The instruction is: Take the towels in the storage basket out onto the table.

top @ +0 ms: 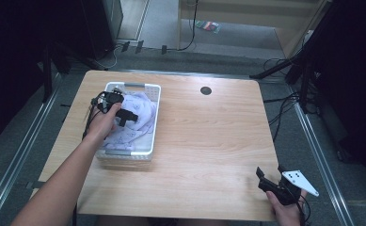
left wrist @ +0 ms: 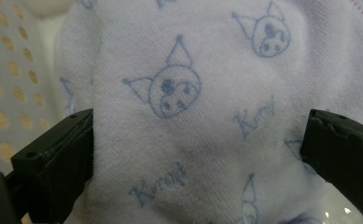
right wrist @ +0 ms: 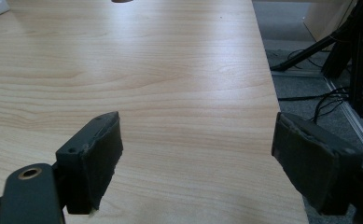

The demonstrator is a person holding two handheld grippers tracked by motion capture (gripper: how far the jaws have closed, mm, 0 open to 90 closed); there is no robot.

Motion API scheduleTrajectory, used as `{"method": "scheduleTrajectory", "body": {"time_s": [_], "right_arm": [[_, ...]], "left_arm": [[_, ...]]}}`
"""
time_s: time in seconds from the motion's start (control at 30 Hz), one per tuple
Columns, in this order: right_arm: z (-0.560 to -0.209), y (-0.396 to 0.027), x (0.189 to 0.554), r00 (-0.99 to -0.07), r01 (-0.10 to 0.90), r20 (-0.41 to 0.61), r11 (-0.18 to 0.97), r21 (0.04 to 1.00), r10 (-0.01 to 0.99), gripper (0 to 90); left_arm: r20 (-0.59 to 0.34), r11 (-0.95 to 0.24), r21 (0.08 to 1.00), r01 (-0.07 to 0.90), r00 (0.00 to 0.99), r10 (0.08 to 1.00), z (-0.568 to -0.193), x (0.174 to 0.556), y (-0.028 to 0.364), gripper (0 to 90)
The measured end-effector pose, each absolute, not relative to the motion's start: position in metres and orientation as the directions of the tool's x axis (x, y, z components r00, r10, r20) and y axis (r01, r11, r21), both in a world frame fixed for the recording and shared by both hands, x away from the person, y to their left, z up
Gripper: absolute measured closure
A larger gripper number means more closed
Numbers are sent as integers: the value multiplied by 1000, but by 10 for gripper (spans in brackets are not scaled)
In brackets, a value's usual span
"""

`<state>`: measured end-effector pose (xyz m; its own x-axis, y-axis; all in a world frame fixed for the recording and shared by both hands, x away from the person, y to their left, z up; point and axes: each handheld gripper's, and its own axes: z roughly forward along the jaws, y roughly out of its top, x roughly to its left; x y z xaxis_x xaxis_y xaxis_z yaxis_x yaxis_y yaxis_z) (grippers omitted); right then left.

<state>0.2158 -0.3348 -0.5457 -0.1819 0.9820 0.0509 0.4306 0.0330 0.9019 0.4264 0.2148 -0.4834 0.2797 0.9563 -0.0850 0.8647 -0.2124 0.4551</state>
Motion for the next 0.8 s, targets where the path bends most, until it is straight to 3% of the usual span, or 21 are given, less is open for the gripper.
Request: {"method": "scheduleTrajectory", "body": {"time_s": [0.8], "right_arm": [[-546, -335, 216, -184, 433, 52, 34, 901, 982, 166]], "left_arm": [[-17, -290, 344, 893, 315, 949, -518, 428, 186, 0]]}}
